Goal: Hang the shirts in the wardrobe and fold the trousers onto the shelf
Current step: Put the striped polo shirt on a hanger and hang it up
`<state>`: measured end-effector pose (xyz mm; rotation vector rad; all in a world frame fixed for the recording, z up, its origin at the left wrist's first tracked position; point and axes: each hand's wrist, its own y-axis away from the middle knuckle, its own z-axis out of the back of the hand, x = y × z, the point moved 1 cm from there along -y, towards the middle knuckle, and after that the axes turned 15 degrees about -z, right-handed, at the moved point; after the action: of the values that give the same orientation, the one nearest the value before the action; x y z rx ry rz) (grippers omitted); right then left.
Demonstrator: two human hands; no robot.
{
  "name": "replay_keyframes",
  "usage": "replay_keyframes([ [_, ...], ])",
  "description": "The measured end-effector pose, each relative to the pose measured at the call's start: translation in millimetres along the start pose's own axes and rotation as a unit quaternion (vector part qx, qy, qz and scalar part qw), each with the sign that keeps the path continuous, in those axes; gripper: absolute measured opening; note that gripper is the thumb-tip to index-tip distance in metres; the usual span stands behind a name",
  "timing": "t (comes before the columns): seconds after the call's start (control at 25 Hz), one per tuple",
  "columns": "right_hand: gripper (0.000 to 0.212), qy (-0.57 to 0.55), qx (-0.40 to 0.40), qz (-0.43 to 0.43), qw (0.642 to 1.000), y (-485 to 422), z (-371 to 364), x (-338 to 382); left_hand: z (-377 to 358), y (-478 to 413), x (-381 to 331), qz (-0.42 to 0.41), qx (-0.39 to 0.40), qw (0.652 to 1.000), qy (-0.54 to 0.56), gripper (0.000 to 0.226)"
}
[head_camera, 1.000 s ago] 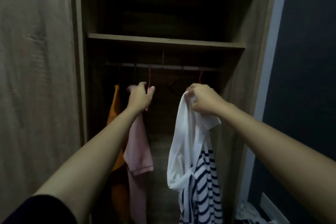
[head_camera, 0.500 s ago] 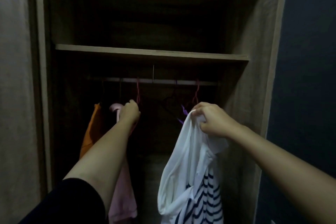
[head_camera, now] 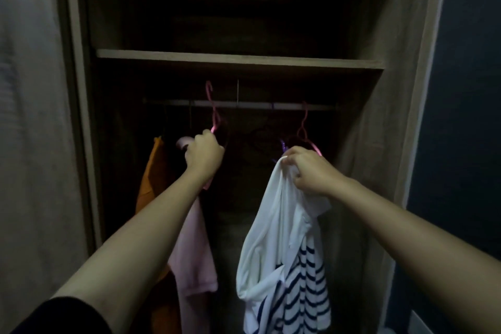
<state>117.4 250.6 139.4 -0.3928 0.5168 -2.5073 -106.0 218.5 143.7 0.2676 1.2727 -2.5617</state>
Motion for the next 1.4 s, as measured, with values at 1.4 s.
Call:
replay_keyframes([
  [1.4,0.057,0.020,-0.223,0.158,0.962,126,50,148,166,270,81,-0.269,-0.255,0.929,-0.003,0.025],
])
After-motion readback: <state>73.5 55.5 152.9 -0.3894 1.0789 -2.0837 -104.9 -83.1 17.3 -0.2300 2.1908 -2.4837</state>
